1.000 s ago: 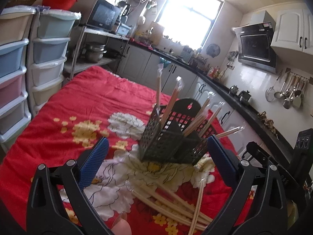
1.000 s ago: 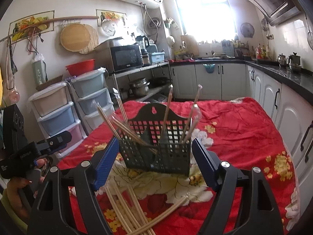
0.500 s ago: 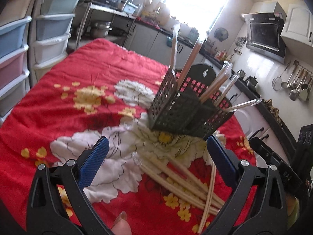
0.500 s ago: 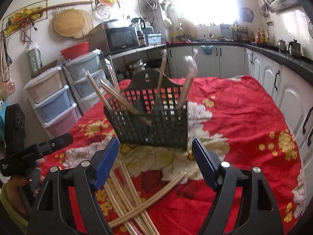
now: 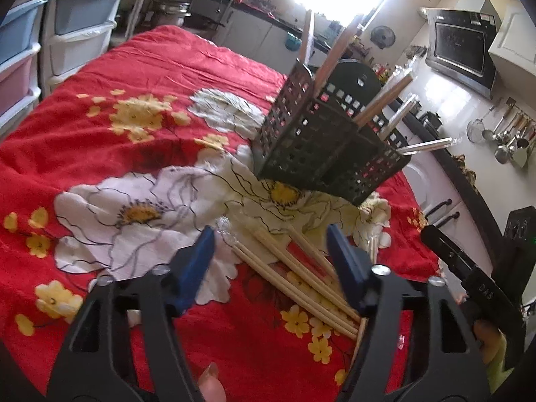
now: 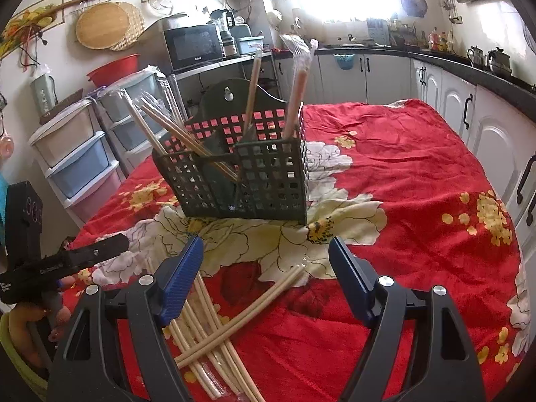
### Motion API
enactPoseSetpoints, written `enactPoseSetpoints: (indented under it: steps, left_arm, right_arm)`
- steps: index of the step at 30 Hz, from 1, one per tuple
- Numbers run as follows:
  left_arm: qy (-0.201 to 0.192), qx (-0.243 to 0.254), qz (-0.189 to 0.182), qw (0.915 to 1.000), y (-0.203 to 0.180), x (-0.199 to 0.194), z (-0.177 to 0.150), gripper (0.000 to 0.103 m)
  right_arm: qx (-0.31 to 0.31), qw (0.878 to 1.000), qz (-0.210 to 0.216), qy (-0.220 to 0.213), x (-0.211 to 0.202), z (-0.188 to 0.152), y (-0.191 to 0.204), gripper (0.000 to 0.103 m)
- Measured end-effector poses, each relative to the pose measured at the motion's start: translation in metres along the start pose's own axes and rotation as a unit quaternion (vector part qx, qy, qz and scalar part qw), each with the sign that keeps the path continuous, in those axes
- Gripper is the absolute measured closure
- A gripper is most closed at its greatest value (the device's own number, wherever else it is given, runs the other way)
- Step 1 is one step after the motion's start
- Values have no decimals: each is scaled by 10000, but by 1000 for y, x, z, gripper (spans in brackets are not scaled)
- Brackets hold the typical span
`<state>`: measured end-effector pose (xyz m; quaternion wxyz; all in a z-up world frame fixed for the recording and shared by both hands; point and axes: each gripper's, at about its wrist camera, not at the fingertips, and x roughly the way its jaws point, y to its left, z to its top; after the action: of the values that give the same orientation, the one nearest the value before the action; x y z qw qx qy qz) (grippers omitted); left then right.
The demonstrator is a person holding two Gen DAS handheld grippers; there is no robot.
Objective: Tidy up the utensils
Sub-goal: 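Move both open tools back down to the wrapped chopstick pile, then close the left tool on a wrapped chopstick while the right tool grasps another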
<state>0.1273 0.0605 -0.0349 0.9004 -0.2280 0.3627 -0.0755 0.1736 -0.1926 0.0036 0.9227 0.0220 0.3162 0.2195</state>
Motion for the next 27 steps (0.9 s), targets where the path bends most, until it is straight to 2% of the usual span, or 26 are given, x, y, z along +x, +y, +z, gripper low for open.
enactPoseSetpoints:
  steps: [2, 6, 17, 22, 27]
  left_arm:
    - [107, -44, -158, 9998, -2, 5, 0, 57]
    - [391, -176, -342, 9985, -3, 20, 2, 58]
    - [977, -518, -132, 9938, 6, 59, 14, 58]
    - [976, -674, -147, 9928, 12, 66, 20, 58]
    - [904, -780, -140, 9927, 18, 68, 21, 70]
  right_arm:
    - [15, 10000, -21, 38, 2, -1, -2, 28]
    - [61, 9999, -41, 91, 6, -2, -5, 28]
    - [119, 9997, -72, 187, 14, -2, -12, 28]
    - [168, 9991, -132, 353, 23, -3, -16, 28]
    - [313, 9964, -129, 781, 42, -7, -21, 28]
